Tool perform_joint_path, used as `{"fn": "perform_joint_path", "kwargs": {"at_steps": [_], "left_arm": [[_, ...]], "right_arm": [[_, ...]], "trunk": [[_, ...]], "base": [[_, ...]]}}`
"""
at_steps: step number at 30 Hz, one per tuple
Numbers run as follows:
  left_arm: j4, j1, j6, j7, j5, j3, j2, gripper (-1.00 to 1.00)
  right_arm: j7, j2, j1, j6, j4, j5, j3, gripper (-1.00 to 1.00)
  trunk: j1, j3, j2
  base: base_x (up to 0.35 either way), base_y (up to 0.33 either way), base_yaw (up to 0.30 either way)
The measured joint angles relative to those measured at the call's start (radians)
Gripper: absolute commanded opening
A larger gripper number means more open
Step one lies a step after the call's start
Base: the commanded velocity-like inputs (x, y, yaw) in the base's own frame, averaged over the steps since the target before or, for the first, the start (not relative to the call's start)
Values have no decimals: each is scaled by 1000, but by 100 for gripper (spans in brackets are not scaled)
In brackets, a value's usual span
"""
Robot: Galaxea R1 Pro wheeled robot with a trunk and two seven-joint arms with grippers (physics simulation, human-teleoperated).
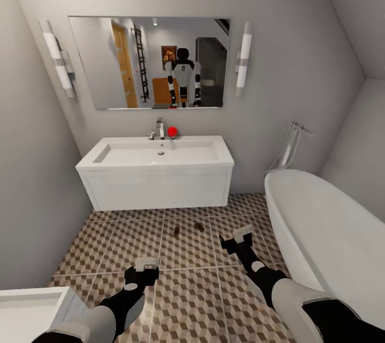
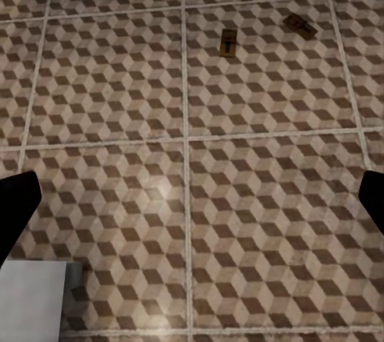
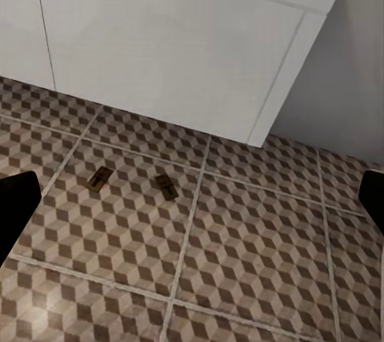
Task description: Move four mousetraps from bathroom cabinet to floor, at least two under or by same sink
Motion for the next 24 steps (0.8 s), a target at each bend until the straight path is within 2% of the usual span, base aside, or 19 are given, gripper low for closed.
{"fn": "perform_joint_path", "kwargs": {"at_steps": [13, 19, 24], "left_arm": [[0, 0, -1, 0, 0, 0, 0, 100], [2, 0, -1, 1, 0, 0, -1, 100], [38, 0, -3, 2, 0, 0, 0, 100]], "right_arm": [[0, 0, 0, 0, 0, 0, 0, 100], [0, 0, 0, -1, 0, 0, 1, 100], [1, 1, 26, -4, 1, 0, 2, 100]], "trunk": [[0, 20, 0], [0, 22, 0], [0, 22, 0]], "base": [[0, 0, 0], [0, 0, 0], [0, 0, 0]]}}
